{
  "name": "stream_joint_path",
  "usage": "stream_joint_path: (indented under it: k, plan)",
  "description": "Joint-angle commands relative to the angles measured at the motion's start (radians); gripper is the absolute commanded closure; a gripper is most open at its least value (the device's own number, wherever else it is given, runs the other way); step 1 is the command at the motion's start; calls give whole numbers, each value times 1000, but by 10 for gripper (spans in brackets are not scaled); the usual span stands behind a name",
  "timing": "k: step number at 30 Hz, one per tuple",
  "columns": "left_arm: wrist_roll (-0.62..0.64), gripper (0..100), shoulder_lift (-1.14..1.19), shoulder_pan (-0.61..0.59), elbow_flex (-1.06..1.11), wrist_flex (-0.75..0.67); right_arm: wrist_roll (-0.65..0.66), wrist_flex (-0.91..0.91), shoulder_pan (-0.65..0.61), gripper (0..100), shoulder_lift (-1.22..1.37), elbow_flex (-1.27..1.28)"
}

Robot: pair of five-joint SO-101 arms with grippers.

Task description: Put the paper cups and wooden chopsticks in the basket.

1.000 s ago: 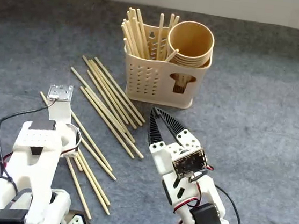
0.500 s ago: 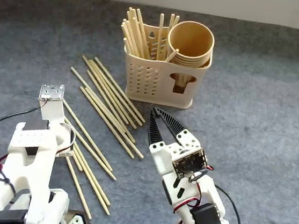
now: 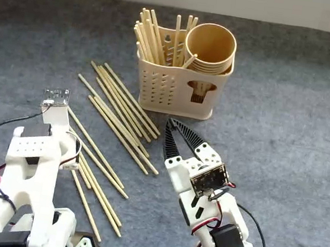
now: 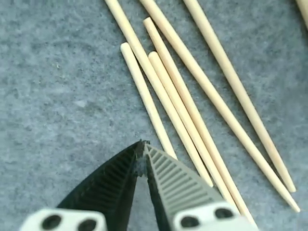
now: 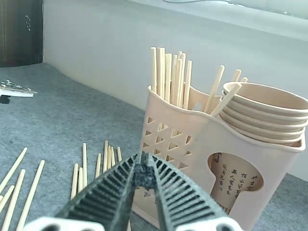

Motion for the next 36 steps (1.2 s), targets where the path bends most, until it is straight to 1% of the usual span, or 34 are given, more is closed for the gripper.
stream_joint_path:
  k: [1, 5, 7, 9, 11, 16, 19, 22, 30, 36]
  plan:
    - [126, 989, -31, 12, -51, 17, 9, 4, -2, 992, -13, 102]
    - [296, 989, -22, 70, -47, 3, 9, 4, -2, 992, -13, 102]
    - [365, 989, -21, 71, -19, -49, 9, 4, -2, 992, -13, 102]
    - [399, 989, -24, 70, 16, -123, 9, 4, -2, 992, -13, 102]
    - [404, 989, -30, 70, 28, -147, 9, 4, -2, 992, -13, 102]
    - [405, 978, -28, 70, 27, -120, 9, 4, -2, 992, -13, 102]
    - [408, 889, -24, 45, 27, -120, 9, 4, -2, 992, -15, 102]
    - [445, 812, -27, 31, 27, -112, 9, 4, -2, 992, -15, 102]
    - [446, 809, -28, 27, 30, -91, 9, 4, -2, 992, -16, 102]
    - [448, 809, -31, -91, 2, -77, 9, 4, -2, 992, -16, 102]
